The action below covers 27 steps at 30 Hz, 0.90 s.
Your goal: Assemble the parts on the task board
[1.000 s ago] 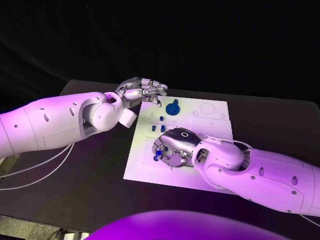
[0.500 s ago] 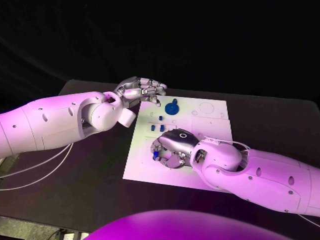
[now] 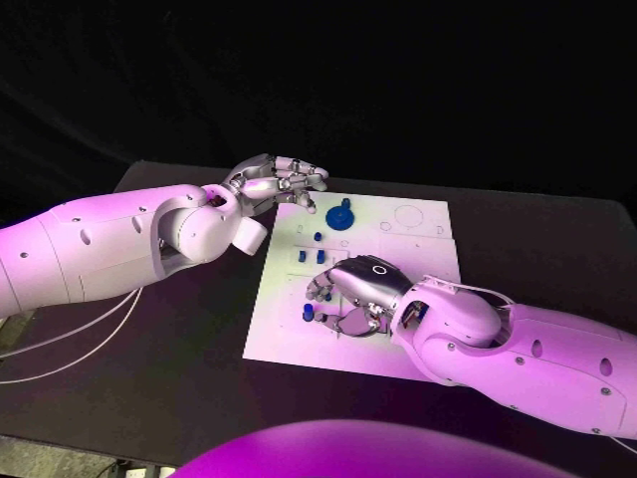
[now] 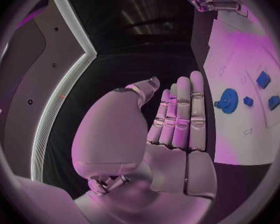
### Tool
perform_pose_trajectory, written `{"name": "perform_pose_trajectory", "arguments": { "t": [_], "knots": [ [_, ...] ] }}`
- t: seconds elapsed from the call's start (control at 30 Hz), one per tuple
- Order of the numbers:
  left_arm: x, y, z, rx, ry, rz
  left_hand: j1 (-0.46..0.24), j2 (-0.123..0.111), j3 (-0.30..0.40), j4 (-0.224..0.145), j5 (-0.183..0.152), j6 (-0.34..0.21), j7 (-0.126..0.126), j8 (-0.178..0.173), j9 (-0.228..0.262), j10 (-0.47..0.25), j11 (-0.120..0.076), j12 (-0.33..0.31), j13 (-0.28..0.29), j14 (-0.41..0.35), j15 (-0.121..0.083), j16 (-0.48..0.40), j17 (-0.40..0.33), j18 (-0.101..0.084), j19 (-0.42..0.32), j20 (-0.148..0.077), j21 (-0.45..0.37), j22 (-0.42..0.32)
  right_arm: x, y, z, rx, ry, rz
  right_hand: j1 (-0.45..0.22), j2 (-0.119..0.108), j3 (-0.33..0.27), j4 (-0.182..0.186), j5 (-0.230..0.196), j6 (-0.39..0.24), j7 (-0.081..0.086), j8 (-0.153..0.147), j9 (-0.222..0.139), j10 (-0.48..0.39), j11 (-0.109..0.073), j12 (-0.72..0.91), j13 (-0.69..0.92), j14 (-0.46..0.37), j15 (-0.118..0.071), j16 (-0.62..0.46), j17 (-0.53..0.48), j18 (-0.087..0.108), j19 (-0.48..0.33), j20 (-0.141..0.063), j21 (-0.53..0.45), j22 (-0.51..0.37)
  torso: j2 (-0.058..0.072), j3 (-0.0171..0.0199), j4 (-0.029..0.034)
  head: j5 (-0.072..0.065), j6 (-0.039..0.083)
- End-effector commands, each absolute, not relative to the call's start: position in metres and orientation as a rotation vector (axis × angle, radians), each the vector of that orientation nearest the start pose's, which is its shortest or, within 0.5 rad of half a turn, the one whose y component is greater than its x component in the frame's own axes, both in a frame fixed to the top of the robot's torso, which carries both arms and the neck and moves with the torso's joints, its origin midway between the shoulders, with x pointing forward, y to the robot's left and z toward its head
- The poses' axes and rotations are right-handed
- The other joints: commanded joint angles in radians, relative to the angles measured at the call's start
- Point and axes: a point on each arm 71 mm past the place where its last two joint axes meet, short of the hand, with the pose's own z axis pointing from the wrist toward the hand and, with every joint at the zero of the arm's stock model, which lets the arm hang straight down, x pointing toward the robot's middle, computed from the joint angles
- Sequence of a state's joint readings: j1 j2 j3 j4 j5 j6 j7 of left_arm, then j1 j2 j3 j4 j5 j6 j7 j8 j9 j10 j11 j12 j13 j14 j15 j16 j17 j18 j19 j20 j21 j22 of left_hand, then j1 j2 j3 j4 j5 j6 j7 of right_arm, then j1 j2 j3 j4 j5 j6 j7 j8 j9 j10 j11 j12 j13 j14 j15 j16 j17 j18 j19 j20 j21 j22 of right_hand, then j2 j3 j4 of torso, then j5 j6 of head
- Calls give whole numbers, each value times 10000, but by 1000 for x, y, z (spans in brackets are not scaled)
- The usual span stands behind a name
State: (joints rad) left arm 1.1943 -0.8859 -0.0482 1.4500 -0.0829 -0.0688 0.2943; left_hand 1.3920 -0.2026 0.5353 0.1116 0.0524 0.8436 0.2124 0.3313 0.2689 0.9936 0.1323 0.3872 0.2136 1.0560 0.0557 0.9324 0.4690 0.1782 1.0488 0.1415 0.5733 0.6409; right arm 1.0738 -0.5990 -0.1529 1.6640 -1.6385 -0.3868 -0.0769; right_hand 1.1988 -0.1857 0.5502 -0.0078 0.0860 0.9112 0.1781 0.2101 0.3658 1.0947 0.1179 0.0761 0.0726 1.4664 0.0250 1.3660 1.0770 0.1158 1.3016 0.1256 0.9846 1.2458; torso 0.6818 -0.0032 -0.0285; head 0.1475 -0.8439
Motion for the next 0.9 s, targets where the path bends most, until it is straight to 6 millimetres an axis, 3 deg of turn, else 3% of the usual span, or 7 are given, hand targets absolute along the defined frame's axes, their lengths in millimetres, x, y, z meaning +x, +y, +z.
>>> {"name": "perform_pose_trajectory", "arguments": {
  "t": [0.03, 0.3, 0.37, 0.5, 0.67, 0.73, 0.9],
  "knots": [
    [493, 239, -192, -10468, 16073, -15877, -24, 113, -22, 3, 8, -72, -35, 74, -13, -96, 14, 62, 16, -75, 8, 31, -8, 46, 20, 28, -66, -16, 383, -53, -227, -3618, 15333, 11321, 154, 1, -51, -44, 112, -24, 37, -70, -19, -123, -7, 76, 0, -3, 59, -81, -107, 54, -65, 48, -118, -56, -17, -1, -14, -40, 36],
    [493, 240, -192, -10462, 16088, -15856, -24, 113, -22, 3, 8, -72, -35, 74, -13, -96, 14, 62, 16, -75, 8, 31, -8, 46, 20, 28, -66, -16, 401, -102, -207, -1064, 16069, 12031, 324, 166, -18, -26, 255, 64, 93, -114, -43, 470, -54, 517, 118, 0, 32, -67, -79, 48, -29, 41, -87, -16, -15, -8, -29, -261, 143],
    [493, 240, -192, -10459, 16086, -15852, -24, 113, -22, 3, 8, -72, -35, 74, -13, -96, 14, 62, 16, -75, 8, 31, -8, 46, 20, 28, -66, -16, 406, -120, -204, -437, 16634, 11845, 375, 151, -90, -26, 562, 384, -89, 67, 44, 978, -235, 851, 283, 56, -113, 21, 86, 14, 102, -60, 131, 120, -23, -9, -44, -341, 146],
    [493, 240, -192, -10451, 16088, -15859, -21, 109, -23, -1, 8, -78, -34, 82, -15, -104, 15, 72, 15, -77, 8, 32, -8, 46, 24, 27, -69, -19, 414, -162, -203, 388, 17958, 10986, 200, 70, -542, 120, 1723, 785, -423, 584, 454, 1660, -580, 1592, 894, 101, -394, 74, 199, -44, 259, -303, 378, 295, -44, -8, -81, -500, 144],
    [493, 240, -192, -10430, 16108, -15910, -21, 109, -23, -1, 8, -78, -34, 82, -15, -104, 15, 72, 15, -77, 8, 32, -8, 46, 24, 27, -69, -19, 416, -201, -204, 1083, 18801, 9926, -110, 61, -1286, 537, 2366, 379, -695, 1796, 1833, 1136, -837, 4054, 3696, 311, -619, 462, 1003, -169, 688, -601, 1062, 771, -56, 4, -109, -703, 172],
    [493, 240, -192, -10432, 16112, -15906, -21, 109, -23, -1, 8, -78, -34, 82, -15, -104, 15, 72, 15, -77, 8, 32, -8, 46, 24, 27, -69, -19, 415, -215, -206, 1322, 19084, 9411, 21, 81, -1224, 536, 2007, 214, -745, 1948, 2083, 1075, -952, 4958, 4646, 370, -712, 594, 1279, -267, 884, -623, 1429, 991, -58, 17, -115, -762, 168],
    [494, 241, -192, -10435, 16098, -15886, -15, 104, -22, -7, 8, -82, -35, 89, -17, -110, 14, 80, 15, -80, 8, 33, -9, 46, 26, 26, -72, -22, 410, -237, -212, 1548, 19757, 7921, -298, -9, -1428, 1013, 1842, -139, -816, 2307, 2643, 2668, -1022, 10953, 10738, 573, -739, 1102, 2381, -387, 1182, -668, 1998, 1369, -56, 8, -107, -902, 188]
  ]
}}
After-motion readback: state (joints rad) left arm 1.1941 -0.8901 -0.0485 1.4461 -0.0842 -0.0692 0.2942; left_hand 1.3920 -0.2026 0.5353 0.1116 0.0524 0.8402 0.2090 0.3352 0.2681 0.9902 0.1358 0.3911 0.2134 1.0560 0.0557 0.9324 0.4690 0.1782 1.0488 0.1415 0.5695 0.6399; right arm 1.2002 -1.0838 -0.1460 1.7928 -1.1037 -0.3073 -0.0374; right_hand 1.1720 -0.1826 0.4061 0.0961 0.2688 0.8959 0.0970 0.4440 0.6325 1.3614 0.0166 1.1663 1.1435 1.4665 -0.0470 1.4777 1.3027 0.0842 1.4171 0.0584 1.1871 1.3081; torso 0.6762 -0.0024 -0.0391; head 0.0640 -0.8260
